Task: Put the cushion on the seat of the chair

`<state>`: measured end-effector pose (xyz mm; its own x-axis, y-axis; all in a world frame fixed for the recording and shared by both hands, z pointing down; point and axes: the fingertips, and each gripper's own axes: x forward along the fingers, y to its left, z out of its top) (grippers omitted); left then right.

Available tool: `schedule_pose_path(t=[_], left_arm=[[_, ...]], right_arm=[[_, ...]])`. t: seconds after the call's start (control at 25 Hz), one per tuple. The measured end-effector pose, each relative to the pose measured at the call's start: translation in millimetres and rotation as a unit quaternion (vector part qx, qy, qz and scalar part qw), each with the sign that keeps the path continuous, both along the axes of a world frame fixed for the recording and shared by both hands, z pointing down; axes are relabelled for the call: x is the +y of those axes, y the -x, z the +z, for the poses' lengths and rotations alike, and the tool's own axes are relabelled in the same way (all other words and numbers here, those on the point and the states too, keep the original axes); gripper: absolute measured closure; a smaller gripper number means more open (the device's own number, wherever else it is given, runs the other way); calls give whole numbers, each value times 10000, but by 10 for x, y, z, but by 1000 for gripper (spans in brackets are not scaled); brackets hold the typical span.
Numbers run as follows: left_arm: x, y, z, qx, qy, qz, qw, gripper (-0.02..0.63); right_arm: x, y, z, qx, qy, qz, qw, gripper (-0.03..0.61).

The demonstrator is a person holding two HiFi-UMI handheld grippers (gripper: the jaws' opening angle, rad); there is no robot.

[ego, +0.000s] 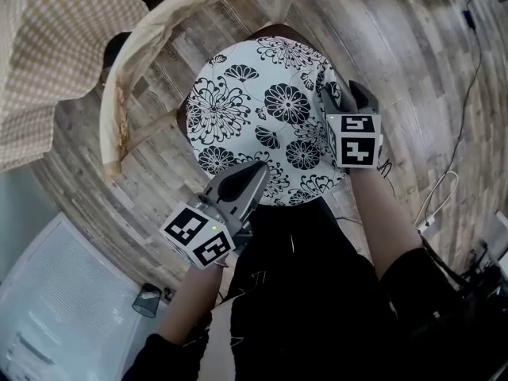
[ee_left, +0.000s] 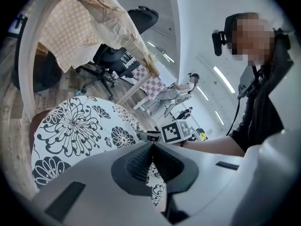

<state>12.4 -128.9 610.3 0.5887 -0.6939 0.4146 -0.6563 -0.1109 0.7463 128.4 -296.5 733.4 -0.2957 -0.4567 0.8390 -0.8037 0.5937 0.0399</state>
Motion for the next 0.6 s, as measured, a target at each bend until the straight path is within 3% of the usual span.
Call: schedule_pose_path(t=[0.36,0.6], left_arm=[[-70,80,-540,-117,-289,-181,9994,598],[-12,21,-1044,-354,-577,-106,9976,598]], right_arm=[[-24,-405,-200,387,155,370,9984,345],[71,-397,-763,9,-109,359,9993,347]])
